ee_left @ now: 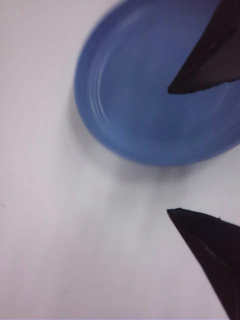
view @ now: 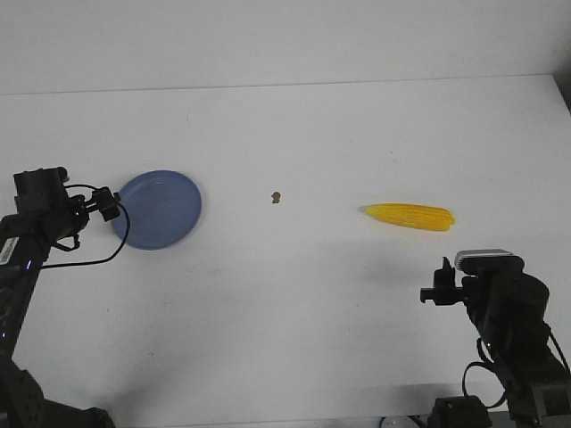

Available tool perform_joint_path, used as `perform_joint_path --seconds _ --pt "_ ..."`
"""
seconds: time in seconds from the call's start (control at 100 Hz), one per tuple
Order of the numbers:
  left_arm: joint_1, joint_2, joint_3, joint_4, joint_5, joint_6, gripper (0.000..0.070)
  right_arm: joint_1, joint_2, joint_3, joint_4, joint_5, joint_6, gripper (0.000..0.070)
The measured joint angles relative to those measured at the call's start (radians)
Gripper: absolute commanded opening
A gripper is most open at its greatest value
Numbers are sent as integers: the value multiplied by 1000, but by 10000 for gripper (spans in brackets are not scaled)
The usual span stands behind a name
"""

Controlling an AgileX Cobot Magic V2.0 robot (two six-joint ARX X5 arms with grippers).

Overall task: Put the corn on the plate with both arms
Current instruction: 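Lower the open left gripper onto the rim of the blue plate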

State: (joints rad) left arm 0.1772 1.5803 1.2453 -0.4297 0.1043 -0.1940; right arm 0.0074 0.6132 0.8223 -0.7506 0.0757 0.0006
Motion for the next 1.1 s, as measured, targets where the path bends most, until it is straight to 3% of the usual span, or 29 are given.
perform_joint_path --seconds 0.36,0.95,1.01,1.1 --pt "2 167 0 38 26 0 466 0 0 0 0 0 0 394" --pt "-2 209 0 64 26 -7 460 0 0 0 2 0 0 393" --pt "-5 214 1 64 26 -7 438 0 0 0 3 0 0 394" --pt "-9 221 5 64 24 -7 324 0 0 0 5 0 0 394"
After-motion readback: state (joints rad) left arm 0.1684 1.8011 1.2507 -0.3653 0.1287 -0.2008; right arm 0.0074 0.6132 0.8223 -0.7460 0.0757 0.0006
